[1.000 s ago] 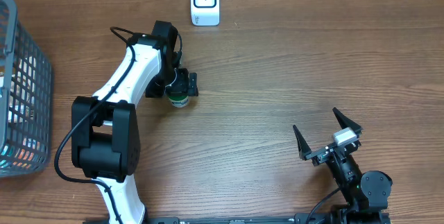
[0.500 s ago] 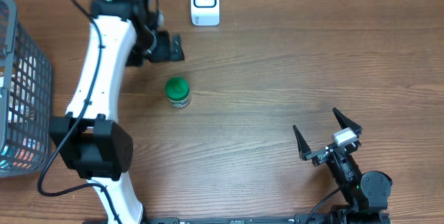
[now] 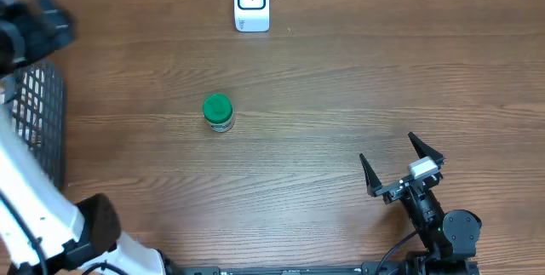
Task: Scan the item barcode
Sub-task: 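Move the left gripper back into the basket toward the clear snack bag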
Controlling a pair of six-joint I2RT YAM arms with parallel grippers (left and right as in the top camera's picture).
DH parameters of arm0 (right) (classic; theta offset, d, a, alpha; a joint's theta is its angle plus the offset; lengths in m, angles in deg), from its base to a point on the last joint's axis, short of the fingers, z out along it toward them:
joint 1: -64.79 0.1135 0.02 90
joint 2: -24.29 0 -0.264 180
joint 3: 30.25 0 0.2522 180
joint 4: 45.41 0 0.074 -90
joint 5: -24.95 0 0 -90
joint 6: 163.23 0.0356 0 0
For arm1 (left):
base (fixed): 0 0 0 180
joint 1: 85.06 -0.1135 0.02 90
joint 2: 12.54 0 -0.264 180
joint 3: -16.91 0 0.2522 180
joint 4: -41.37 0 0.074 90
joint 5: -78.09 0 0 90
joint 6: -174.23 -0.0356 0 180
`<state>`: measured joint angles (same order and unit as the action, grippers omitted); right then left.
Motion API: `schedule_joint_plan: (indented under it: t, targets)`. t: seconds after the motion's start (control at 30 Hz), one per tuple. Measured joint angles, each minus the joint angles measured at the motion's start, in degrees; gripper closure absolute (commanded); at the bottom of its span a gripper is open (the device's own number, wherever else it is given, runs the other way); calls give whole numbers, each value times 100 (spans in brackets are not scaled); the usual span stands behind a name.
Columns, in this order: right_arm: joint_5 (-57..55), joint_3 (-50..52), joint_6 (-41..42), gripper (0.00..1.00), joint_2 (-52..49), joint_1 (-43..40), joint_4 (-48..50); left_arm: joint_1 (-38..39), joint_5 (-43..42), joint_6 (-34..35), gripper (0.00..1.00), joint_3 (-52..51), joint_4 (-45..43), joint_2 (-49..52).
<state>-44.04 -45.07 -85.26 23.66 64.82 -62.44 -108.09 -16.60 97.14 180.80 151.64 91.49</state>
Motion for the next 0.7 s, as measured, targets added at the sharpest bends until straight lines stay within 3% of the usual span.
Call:
schedule_joint_plan:
  t: [0.13,0.27,0.5,0.7]
  targets:
    - [0,0,0,0,0,0,2,-1499,114,592,0,-4,4,13]
    - [0,0,2,0,0,0,0,-2114,109,761,0,-15,7,129]
    - [0,0,0,0,0,0,2,-2776,105,820,0,-74,-4,584]
    - [0,0,0,0,0,0,2,-2887,216,815,0,-96,0,1060]
